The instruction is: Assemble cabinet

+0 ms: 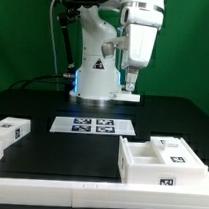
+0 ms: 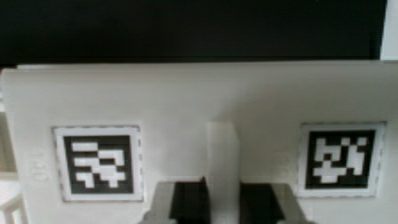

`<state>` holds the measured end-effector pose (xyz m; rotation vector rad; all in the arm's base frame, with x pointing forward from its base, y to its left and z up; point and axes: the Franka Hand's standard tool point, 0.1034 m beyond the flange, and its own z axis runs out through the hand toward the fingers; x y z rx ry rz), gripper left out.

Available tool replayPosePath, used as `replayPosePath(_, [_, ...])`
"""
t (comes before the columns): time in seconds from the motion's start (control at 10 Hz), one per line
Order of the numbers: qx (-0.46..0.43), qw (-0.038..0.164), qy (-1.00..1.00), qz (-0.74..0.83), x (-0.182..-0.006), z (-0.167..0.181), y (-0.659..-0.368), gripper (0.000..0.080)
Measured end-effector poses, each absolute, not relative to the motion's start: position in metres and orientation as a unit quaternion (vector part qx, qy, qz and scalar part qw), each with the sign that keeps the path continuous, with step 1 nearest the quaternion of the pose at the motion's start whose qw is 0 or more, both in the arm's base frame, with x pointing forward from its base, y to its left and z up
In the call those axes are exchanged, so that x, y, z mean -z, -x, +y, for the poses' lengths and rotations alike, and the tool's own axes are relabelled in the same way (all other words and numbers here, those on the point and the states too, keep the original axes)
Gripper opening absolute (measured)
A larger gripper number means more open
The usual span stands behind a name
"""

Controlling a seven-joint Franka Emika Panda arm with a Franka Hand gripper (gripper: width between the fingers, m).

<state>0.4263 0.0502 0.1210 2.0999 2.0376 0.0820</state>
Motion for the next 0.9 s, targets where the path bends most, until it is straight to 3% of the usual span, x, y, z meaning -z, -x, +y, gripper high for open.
replayPosePath(0.6, [-0.012,0.078,-0.701,0.709,-0.091,0.064,-0.416,0.0073])
replayPosePath(0.9, [-0.010,0.076,-0.701,0.709,-0.089,0.064,-0.415,0.0073])
